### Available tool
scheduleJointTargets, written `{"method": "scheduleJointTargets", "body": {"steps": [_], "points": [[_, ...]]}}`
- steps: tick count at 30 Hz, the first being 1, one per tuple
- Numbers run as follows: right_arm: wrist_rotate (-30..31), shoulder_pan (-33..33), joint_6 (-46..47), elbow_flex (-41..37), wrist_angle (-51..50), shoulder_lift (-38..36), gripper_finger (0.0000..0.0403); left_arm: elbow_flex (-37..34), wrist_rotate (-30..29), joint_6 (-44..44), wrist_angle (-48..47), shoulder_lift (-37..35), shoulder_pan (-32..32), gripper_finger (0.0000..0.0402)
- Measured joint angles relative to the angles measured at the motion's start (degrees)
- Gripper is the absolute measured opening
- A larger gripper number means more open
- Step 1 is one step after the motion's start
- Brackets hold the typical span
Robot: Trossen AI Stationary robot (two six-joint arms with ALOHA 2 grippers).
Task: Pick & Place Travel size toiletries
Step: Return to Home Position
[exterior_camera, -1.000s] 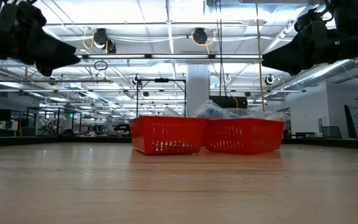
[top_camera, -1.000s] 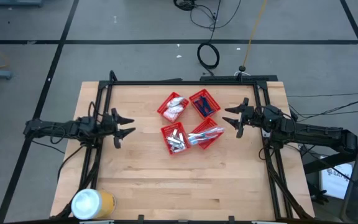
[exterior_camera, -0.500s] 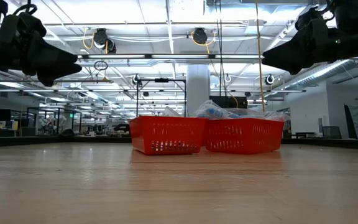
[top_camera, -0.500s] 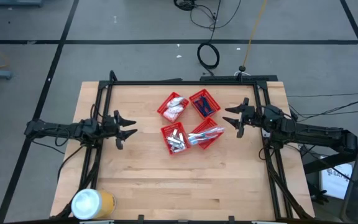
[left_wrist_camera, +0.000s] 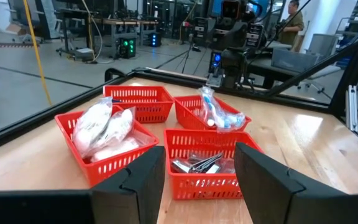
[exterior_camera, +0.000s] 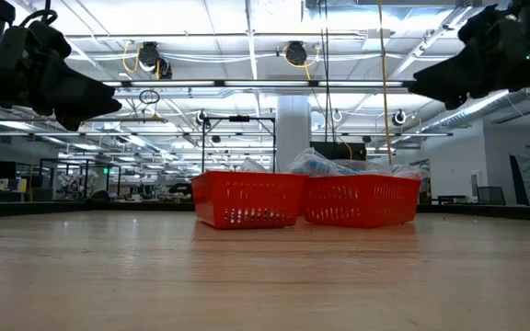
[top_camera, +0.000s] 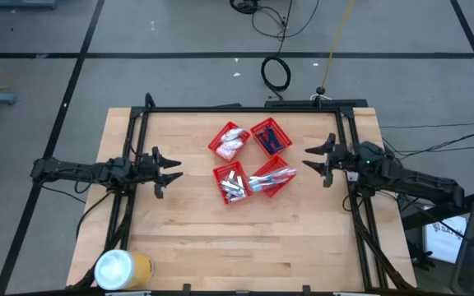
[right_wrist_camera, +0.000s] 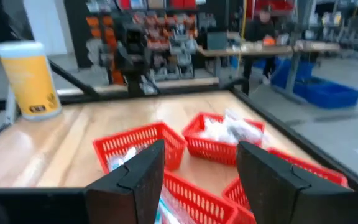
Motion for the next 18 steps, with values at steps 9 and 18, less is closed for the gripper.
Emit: {"method": "scheduleJointTargets", "body": {"steps": [9,18], "points": [[1.1,0.0,0.9,-10.1,9.1,-12.0,0.0148,0.0,0.1,0.0,0.1,0.0,0.0,0.0186],[-0.5,0.0,0.8,-11.9,12.7,-12.8,0.0047,0.0,0.1,0.0,0.4,0.0,0.0,0.0187]]}}
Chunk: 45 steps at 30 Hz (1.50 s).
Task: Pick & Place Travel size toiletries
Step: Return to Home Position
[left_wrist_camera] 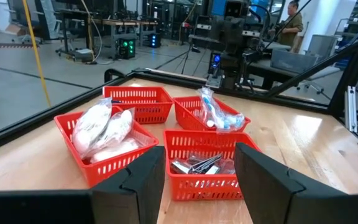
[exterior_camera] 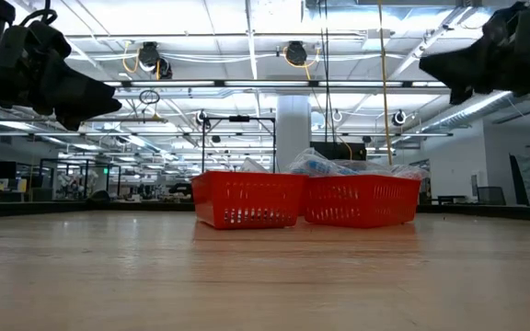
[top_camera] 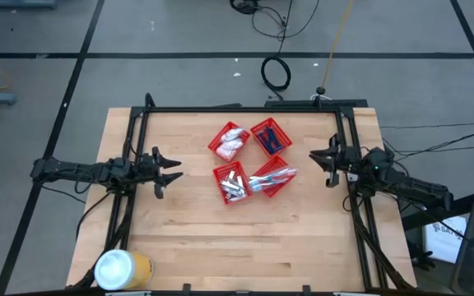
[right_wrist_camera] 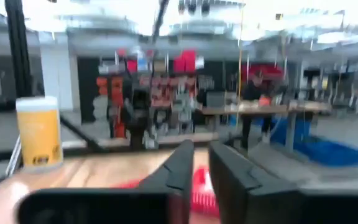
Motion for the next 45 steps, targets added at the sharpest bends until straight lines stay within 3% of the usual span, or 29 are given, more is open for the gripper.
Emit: {"method": "scheduleJointTargets", "body": {"steps": [3,10,16,18,27,45], "points": [[-2.0,0.0,0.4,-0.1,-3.7,0.0,0.0008,0.0,0.0,0.0,0.0,0.0,0.0,0.0187],[-9.0,2.2,2.6,-0.6,-7.7,0.0,0.0001,0.0,0.0,0.0,0.0,0.0,0.0,0.0187],[-9.0,10.4,1.6,-0.7,-5.2,0.0,0.0001,0.0,0.0,0.0,0.0,0.0,0.0,0.0186],[-7.2,13.6,1.5,-0.7,-5.9,0.0,0.0001,0.0,0.0,0.0,0.0,0.0,0.0,0.0187],[12.1,22.9,-3.3,-0.7,-10.8,0.0,0.0000,0.0,0.0,0.0,0.0,0.0,0.0,0.0186],[11.7,23.0,3.2,-0.7,-11.2,0.7,0.0000,0.0,-0.2,0.0,0.0,0.0,0.0,0.0186]]}}
